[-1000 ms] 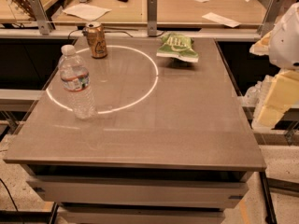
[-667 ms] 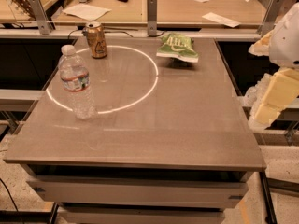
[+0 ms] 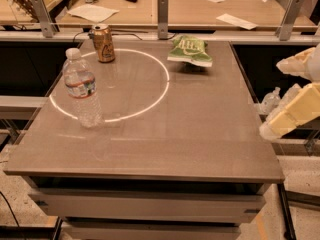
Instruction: Move water bottle near green jalapeno chip bag
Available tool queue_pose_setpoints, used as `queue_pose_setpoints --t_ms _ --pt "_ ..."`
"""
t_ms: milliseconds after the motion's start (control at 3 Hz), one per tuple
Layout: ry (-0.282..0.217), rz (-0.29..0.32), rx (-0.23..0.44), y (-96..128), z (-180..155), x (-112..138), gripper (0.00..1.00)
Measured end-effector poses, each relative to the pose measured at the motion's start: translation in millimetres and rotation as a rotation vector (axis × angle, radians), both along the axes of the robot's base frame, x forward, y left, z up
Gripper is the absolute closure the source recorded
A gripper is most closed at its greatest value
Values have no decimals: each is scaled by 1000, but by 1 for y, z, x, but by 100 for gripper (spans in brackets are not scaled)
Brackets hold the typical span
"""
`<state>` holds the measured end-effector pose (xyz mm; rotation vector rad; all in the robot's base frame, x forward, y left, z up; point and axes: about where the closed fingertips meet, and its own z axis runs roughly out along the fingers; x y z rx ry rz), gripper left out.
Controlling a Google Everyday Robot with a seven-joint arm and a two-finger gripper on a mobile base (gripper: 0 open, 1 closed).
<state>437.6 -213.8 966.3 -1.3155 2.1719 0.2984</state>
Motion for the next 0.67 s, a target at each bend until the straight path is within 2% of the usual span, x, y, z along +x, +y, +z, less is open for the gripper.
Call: queue_pose_setpoints --t_ms 333,667 --pt "-52 -33 181 3 -5 1 0" --pt "-80 -23 360 30 0 -2 0"
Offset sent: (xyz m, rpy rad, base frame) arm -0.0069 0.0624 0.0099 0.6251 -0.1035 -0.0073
